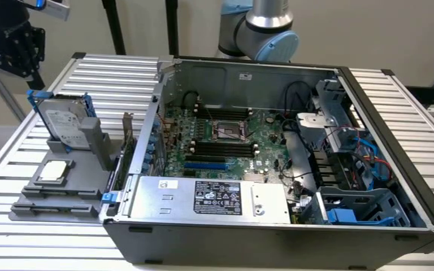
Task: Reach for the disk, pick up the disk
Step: 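Pick up the disk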
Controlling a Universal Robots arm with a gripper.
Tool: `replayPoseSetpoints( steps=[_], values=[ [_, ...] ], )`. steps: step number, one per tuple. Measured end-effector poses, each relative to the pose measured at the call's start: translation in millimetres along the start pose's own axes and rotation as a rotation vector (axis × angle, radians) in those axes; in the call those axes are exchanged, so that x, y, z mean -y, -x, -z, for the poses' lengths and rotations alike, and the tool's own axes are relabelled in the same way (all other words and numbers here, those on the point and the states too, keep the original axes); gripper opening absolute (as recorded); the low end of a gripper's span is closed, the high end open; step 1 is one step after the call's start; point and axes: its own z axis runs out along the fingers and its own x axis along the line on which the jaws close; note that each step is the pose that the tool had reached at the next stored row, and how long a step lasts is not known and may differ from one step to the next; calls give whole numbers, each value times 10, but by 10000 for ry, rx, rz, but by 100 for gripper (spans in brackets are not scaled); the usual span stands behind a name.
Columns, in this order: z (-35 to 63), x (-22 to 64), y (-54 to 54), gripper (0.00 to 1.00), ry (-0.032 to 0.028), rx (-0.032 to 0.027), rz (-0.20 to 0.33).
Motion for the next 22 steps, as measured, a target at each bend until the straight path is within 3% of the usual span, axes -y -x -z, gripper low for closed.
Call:
replayPoseSetpoints(
  steps=[7, 17, 22],
  values=[
    [-1, 38, 4, 12, -1, -15, 573],
    [-42, 39, 17, 54, 1, -21, 763],
    [-133, 41, 17, 54, -5, -21, 779]
  ],
)
